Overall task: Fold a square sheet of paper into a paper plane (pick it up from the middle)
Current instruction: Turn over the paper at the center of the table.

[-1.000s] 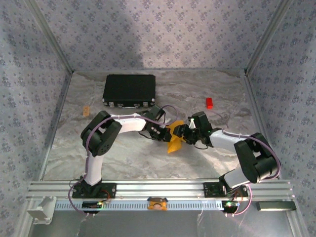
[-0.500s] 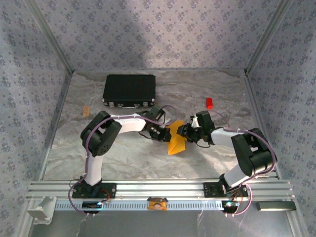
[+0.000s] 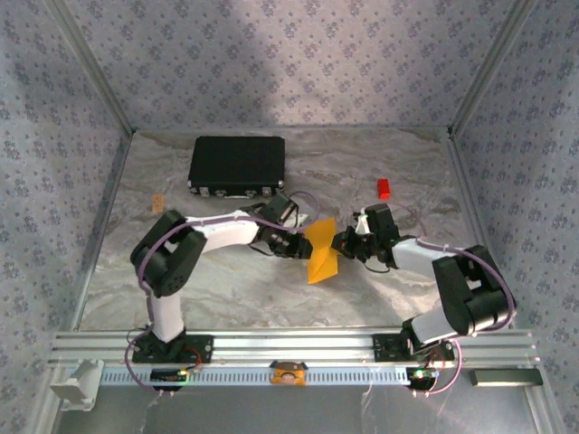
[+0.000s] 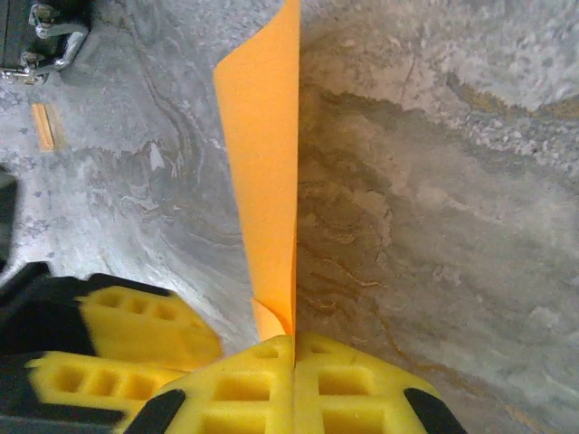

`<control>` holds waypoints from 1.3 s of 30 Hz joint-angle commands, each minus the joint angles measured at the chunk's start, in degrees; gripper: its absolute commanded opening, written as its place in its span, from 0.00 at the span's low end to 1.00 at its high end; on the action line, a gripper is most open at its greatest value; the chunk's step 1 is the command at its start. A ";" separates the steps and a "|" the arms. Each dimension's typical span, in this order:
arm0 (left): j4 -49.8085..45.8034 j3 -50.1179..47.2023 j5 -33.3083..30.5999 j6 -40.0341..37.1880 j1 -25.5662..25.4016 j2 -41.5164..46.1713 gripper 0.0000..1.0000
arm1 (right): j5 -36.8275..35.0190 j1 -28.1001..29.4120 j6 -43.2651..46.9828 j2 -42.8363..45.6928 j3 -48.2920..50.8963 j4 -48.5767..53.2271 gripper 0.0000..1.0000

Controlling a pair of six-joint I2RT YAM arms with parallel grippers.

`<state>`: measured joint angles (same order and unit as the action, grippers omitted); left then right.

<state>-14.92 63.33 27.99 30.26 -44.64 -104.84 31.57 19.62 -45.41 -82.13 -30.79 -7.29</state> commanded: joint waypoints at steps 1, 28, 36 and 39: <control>-0.92 -1.46 -6.21 -0.26 -0.27 7.15 0.30 | -6.23 1.80 5.73 4.61 -3.99 10.99 0.06; -1.75 -23.47 -37.52 6.73 8.22 44.27 0.70 | -78.87 30.71 6.84 -6.04 -36.77 63.72 0.04; -9.04 -28.09 -40.18 9.87 13.09 56.84 1.00 | -73.92 37.02 5.86 -25.01 -49.23 64.99 0.05; -10.62 -29.84 -40.29 10.68 14.63 61.61 1.00 | -68.31 38.70 7.02 -30.10 -54.00 63.32 0.08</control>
<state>-21.91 34.74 -10.79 39.33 -31.14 -46.74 -40.56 56.77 -37.15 -109.03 -80.68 54.39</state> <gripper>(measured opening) 0.994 0.078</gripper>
